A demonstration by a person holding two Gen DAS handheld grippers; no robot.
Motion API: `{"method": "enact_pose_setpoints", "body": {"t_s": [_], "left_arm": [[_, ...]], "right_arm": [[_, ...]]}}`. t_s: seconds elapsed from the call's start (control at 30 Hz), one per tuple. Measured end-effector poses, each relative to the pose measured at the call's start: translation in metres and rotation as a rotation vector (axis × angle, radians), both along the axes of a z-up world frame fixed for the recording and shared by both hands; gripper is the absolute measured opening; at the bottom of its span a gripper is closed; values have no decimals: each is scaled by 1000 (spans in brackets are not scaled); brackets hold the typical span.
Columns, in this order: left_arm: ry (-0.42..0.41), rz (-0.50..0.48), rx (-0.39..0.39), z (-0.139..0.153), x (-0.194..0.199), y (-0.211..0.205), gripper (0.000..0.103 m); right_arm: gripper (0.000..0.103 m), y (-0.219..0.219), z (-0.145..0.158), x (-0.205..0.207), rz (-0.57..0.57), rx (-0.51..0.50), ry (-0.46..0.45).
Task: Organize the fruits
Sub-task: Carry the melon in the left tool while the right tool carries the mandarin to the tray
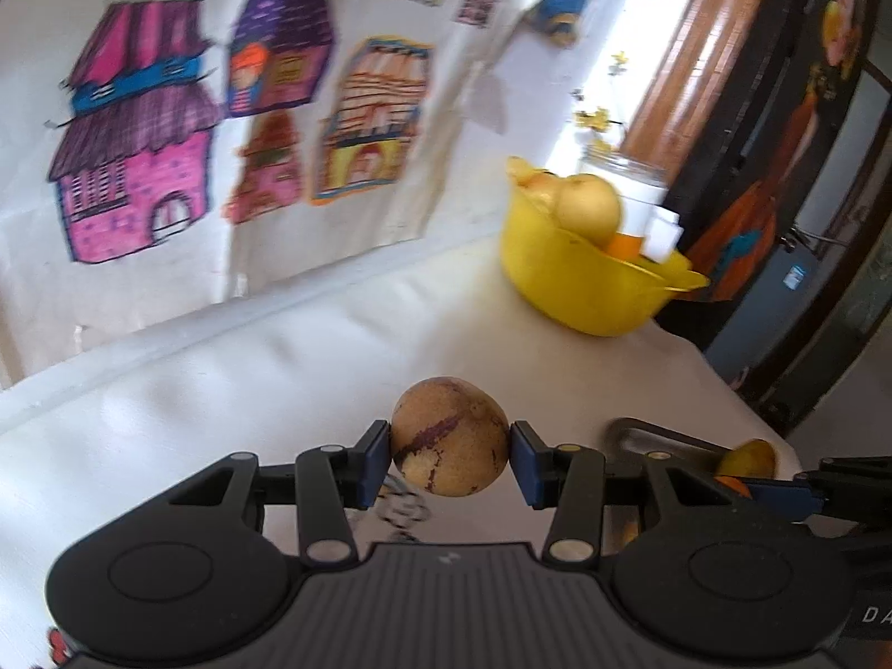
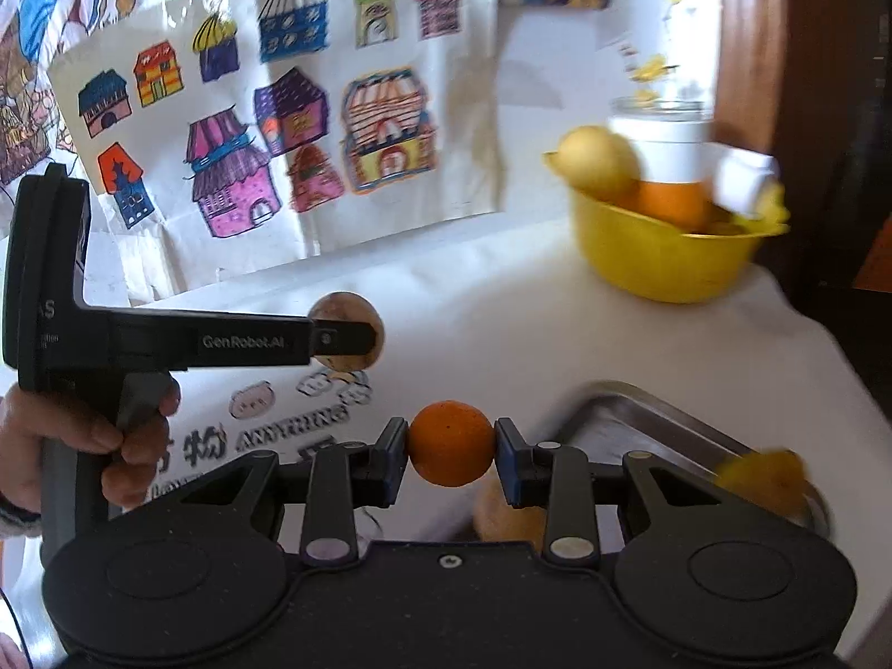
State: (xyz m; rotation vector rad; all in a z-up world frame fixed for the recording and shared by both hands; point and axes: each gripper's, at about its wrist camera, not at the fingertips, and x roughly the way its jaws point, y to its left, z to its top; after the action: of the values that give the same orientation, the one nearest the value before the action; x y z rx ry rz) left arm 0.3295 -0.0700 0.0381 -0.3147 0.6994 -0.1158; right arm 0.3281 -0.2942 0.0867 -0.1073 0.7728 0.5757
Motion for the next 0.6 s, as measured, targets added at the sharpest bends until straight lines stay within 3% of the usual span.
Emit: {"method": "enact_pose_setpoints", "body": {"t_s": [0.3,0.6], "left_arm": [[-22,-99,23,15,-9,-60,50],[-27,-241,70,19,-10,-130,50]], "right_arm": [[35,-65,0,-40,-80,-39,-72],[35,-106,-13,-81,-125,-34,-87]]}}
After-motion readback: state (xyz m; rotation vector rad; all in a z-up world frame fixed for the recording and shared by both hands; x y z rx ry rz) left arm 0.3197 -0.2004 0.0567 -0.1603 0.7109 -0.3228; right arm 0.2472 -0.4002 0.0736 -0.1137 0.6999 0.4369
